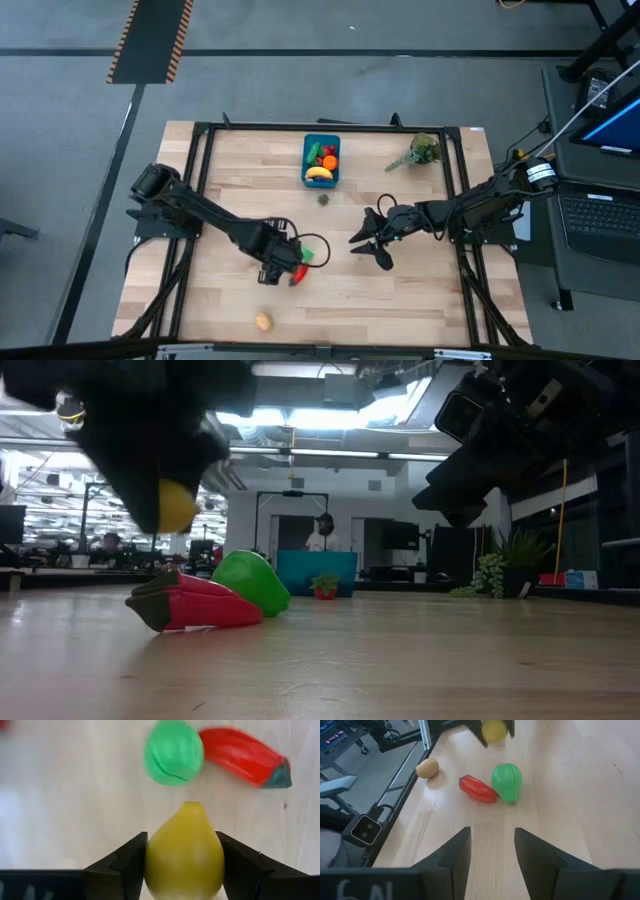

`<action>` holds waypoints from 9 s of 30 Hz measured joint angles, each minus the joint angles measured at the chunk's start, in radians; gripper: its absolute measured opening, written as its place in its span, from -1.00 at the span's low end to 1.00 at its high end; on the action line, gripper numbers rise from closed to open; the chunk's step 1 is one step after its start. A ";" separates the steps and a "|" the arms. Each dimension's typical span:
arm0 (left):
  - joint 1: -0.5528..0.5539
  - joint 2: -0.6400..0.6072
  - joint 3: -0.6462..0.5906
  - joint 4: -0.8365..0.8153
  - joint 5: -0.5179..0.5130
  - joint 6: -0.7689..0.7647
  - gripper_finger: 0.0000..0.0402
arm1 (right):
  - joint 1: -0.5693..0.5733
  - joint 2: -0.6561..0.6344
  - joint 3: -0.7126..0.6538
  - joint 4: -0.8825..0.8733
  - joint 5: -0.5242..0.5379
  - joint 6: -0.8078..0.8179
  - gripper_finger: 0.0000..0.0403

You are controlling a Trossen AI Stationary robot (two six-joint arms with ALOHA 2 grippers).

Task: Pick and placing Produce into tupperware
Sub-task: Put the lemon into the blue bin, then put the strawberry into the blue bin

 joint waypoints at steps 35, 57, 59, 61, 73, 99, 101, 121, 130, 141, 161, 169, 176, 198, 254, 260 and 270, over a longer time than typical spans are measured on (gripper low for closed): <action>-0.067 -0.644 -0.534 0.572 -0.492 -0.017 -0.01 | 0.000 0.000 0.000 -0.010 0.000 -0.007 -0.24; 0.040 -0.666 -1.052 1.718 -0.230 0.231 -0.01 | 0.000 0.000 0.000 -0.009 0.000 -0.054 -0.24; 0.056 -0.666 -1.059 1.725 -0.204 0.235 -0.01 | 0.000 0.000 0.000 -0.009 0.000 -0.055 -0.24; 0.073 -0.666 -1.059 1.729 -0.194 0.234 -0.01 | 0.000 0.000 0.000 -0.009 0.000 -0.056 -0.24; 0.198 -0.665 -1.045 1.747 -0.195 0.228 -0.01 | 0.000 0.000 0.000 -0.009 0.045 -0.053 -0.24; 0.633 -0.231 -0.561 1.333 -0.102 0.332 -0.01 | -0.026 0.000 0.000 0.029 0.300 -0.288 -0.24; 0.668 -0.205 -0.484 1.220 -0.045 0.340 -0.01 | -0.039 0.000 0.000 0.029 0.300 -0.290 -0.24; 0.864 0.102 0.085 0.476 0.238 0.571 -0.01 | -0.069 0.000 0.000 0.021 0.270 -0.285 -0.24; 0.872 0.229 0.299 0.289 0.270 0.630 -0.01 | -0.069 0.000 0.000 0.013 0.270 -0.284 -0.24; 0.896 0.266 0.327 0.256 0.368 0.623 -0.01 | -0.069 0.000 0.000 -0.011 0.270 -0.284 -0.24; 0.893 0.341 0.324 0.295 0.410 0.621 -0.01 | -0.069 0.000 0.000 -0.024 0.270 -0.262 -0.24; 0.893 0.345 0.324 0.301 0.412 0.627 -0.01 | -0.069 0.000 0.000 -0.031 0.270 -0.266 -0.24; 0.890 0.345 0.324 0.305 0.407 0.628 0.31 | -0.069 0.000 0.000 -0.033 0.270 -0.266 -0.24; 0.886 0.221 0.323 0.219 0.414 0.567 0.39 | -0.069 0.000 0.000 -0.032 0.270 -0.261 -0.24; -0.026 -0.844 -1.031 1.390 -0.231 0.148 0.40 | 0.010 0.000 0.000 0.023 0.191 -0.106 -0.24; -0.073 -0.844 -1.087 1.443 -0.230 0.111 0.40 | 0.060 0.016 0.000 0.076 0.280 -0.104 -0.24; -0.085 -0.840 -1.150 1.512 -0.228 0.049 0.40 | 0.085 0.082 0.000 0.187 0.284 -0.072 -0.24</action>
